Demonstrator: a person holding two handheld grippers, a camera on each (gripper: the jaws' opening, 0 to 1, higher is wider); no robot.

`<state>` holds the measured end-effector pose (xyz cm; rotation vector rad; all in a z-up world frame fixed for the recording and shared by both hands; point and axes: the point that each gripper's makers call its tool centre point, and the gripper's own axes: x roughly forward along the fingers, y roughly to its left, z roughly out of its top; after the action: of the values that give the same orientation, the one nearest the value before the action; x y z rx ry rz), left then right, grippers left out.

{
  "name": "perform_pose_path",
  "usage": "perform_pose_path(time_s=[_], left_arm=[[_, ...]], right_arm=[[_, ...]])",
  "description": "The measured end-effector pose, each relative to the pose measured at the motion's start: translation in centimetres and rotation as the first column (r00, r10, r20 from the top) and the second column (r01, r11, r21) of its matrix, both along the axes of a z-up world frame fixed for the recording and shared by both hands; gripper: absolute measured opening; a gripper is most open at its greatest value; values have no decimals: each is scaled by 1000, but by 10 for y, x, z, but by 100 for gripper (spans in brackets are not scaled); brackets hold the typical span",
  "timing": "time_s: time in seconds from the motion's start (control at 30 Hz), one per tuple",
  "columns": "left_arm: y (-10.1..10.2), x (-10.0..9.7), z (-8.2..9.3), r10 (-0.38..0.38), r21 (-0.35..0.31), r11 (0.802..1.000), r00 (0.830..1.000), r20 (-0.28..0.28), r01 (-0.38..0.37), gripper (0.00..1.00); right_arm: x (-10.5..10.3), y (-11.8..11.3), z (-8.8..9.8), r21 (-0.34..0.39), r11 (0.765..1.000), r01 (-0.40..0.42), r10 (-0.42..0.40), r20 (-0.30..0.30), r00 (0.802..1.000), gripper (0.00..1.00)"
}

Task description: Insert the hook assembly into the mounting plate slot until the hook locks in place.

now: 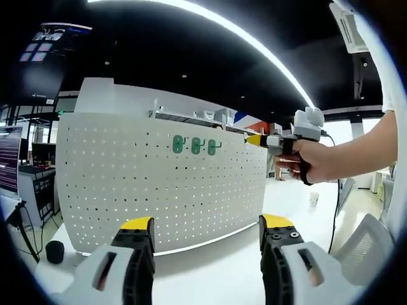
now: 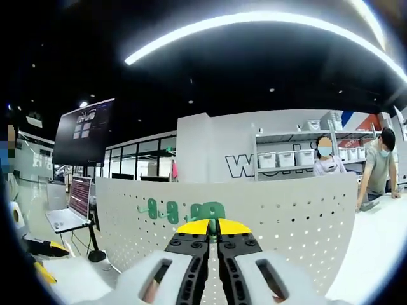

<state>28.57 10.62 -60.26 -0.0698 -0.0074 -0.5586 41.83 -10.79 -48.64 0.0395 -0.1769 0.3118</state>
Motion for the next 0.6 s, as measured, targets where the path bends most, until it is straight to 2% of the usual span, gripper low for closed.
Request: perform_pose_path(time_s=[0.43, 0.6], left_arm=[[8, 2, 4, 33, -13, 999, 999, -2, -33, 70], [14, 2, 4, 50, -23, 998, 999, -9, -51, 70]], right_arm=[[21, -8, -1, 11, 1000, 29, -29, -1, 1000, 1], [29, -6, -3, -8, 999, 33, -33, 9, 999, 1]])
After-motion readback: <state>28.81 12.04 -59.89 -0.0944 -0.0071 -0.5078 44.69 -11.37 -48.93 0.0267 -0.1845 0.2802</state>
